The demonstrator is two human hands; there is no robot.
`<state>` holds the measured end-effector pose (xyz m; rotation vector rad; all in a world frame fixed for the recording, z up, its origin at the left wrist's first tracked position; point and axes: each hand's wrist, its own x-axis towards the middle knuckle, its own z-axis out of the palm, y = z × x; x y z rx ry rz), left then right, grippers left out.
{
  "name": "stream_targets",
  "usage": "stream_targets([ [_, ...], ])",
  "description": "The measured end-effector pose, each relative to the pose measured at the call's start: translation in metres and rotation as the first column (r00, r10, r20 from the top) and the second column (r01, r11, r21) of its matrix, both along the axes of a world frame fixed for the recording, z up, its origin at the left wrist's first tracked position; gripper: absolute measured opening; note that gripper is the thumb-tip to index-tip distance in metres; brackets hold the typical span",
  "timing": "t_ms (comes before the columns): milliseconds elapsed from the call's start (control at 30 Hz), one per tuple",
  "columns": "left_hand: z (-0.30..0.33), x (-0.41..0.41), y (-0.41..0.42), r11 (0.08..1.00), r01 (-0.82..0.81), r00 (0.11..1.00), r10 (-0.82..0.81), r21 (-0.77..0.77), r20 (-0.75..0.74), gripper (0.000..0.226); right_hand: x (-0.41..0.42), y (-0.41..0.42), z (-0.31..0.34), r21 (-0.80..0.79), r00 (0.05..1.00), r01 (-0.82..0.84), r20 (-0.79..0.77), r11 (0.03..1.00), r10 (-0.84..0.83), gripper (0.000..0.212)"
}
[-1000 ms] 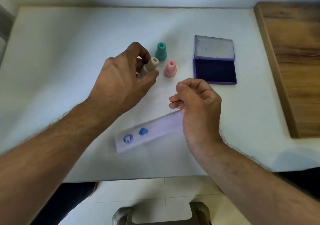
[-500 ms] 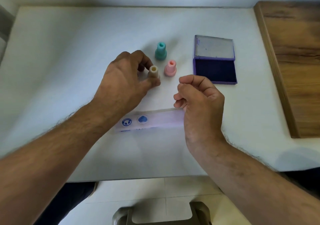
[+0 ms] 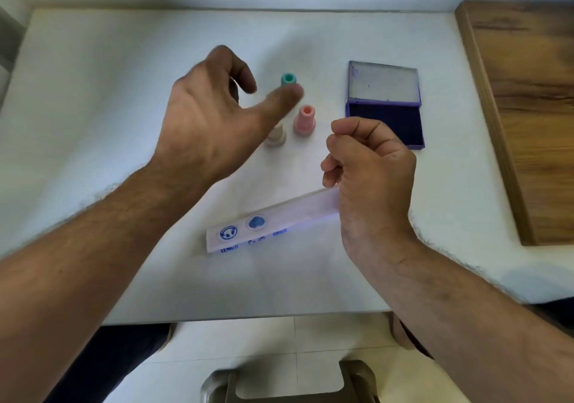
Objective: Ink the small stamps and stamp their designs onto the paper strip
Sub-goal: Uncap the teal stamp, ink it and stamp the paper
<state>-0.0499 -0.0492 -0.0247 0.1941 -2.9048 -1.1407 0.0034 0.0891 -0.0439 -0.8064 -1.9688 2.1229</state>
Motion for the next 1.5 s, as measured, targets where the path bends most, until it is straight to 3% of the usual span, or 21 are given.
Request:
stream_targets([
  [133, 0.001, -0.014, 0.000, 1.000, -0.003, 1.000, 0.003, 0.025, -0.022, 0.020, -0.003, 0.005, -0.002, 0.038, 1.000, 0.002, -0.017, 0.999, -0.001, 0.023],
  [367, 0.010, -0.056, 0.020, 0.954, 0.265, 0.955, -0.239, -0.139, 0.178, 0.043, -0.005, 0.005, -0.007, 0.065, 1.000, -0.006, -0.015, 0.998, 0.007, 0.023],
  [533, 0.011, -0.066, 0.025, 0.925, 0.325, 0.936, -0.283, -0.199, 0.209, 0.031, -0.006, 0.006, -0.004, 0.067, 1.000, -0.001, -0.023, 0.998, 0.003, 0.023],
  [600, 0.015, -0.069, 0.020, 0.963, 0.246, 0.954, -0.221, -0.108, 0.201, 0.029, -0.006, 0.008, -0.003, 0.078, 1.000, -0.005, -0.022, 0.997, 0.006, 0.022],
  [667, 0.022, -0.069, 0.015, 0.988, 0.101, 0.974, -0.122, 0.116, 0.192, 0.027, -0.006, 0.010, -0.002, 0.090, 1.000, -0.005, -0.017, 0.996, 0.007, 0.022],
  [800, 0.039, -0.047, 0.010, 0.837, -0.093, 0.978, -0.024, 0.539, 0.206, 0.020, -0.004, 0.009, 0.002, 0.086, 0.999, -0.027, -0.023, 0.996, 0.029, 0.018],
  [1000, 0.042, 0.009, 0.012, 0.600, -0.288, 0.942, 0.036, 0.746, 0.335, 0.020, -0.002, 0.003, 0.010, 0.010, 0.992, -0.123, -0.027, 0.992, 0.123, 0.012],
  [1100, 0.039, 0.024, 0.014, 0.541, -0.315, 0.937, 0.047, 0.780, 0.345, 0.018, -0.001, 0.000, 0.012, -0.042, 0.981, -0.194, -0.019, 0.980, 0.194, 0.014],
  [1300, 0.035, 0.028, 0.017, 0.631, -0.228, 0.951, -0.021, 0.742, 0.310, 0.025, -0.002, -0.002, 0.018, -0.105, 0.972, -0.236, -0.021, 0.966, 0.235, 0.034],
  [1500, 0.039, 0.020, 0.018, 0.761, -0.077, 0.977, -0.071, 0.644, 0.199, 0.021, -0.008, 0.000, 0.020, -0.183, 0.968, -0.251, -0.061, 0.951, 0.243, 0.037],
])
